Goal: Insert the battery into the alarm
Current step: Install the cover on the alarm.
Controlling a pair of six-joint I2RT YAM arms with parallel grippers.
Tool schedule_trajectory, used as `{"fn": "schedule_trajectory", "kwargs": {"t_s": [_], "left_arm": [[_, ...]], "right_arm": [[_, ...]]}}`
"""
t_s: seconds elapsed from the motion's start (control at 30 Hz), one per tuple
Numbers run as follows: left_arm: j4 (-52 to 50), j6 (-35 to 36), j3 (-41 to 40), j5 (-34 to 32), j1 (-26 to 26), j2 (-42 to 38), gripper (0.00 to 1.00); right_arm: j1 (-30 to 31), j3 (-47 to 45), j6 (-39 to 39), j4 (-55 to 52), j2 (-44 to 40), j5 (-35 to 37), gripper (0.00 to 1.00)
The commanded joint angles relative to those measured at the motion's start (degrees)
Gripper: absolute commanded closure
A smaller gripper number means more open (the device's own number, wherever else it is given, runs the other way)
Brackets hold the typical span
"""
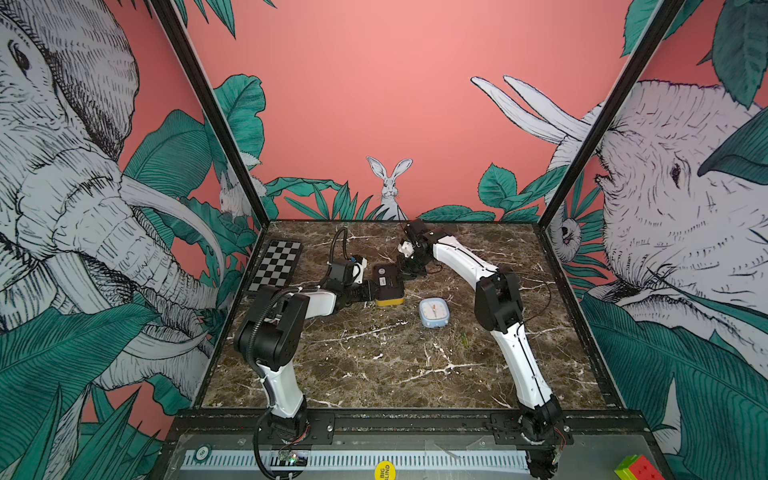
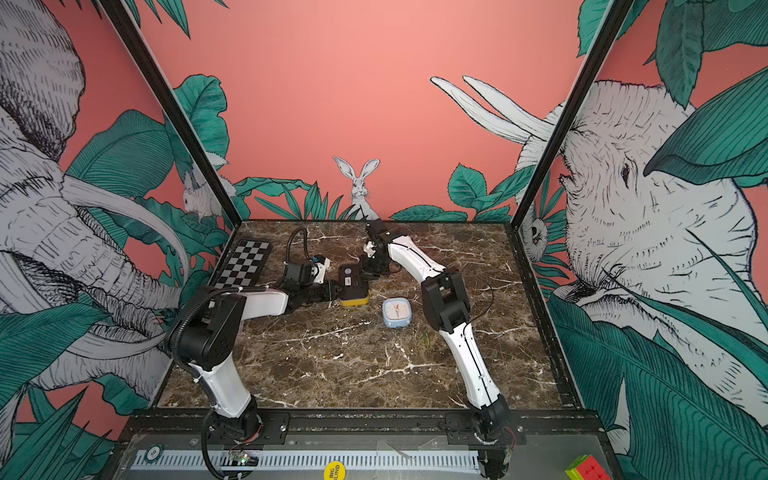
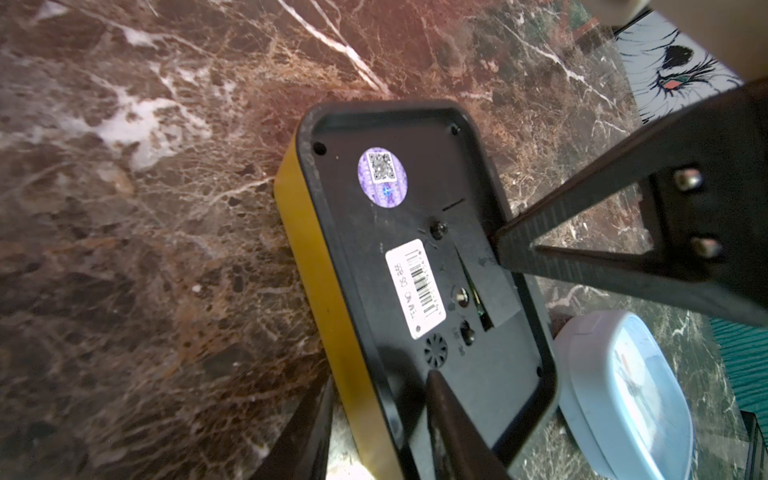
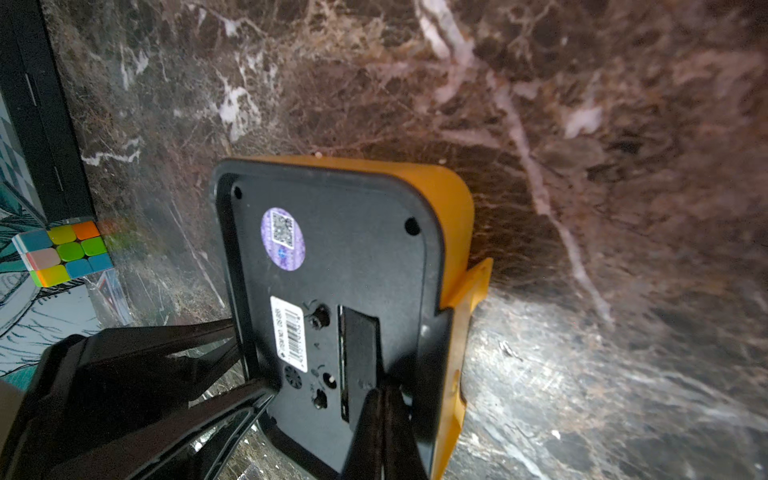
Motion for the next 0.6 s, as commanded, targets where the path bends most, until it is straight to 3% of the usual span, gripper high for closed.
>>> {"fn": "schedule_trajectory", "kwargs": {"t_s": [0.0,0.57], "left_arm": [[-0.5,-0.2,0.4,0.4,-0.2,-0.1,0.61],[-0.4,-1.1,0.5,0.7,-0.2,0.2,0.61]], "right_arm": [[0.4,0.2,0.6,1.3,0.6,0.3,1.0],[0.4,-7.1,4.1,7.1,-4.0,0.9,1.0]]}}
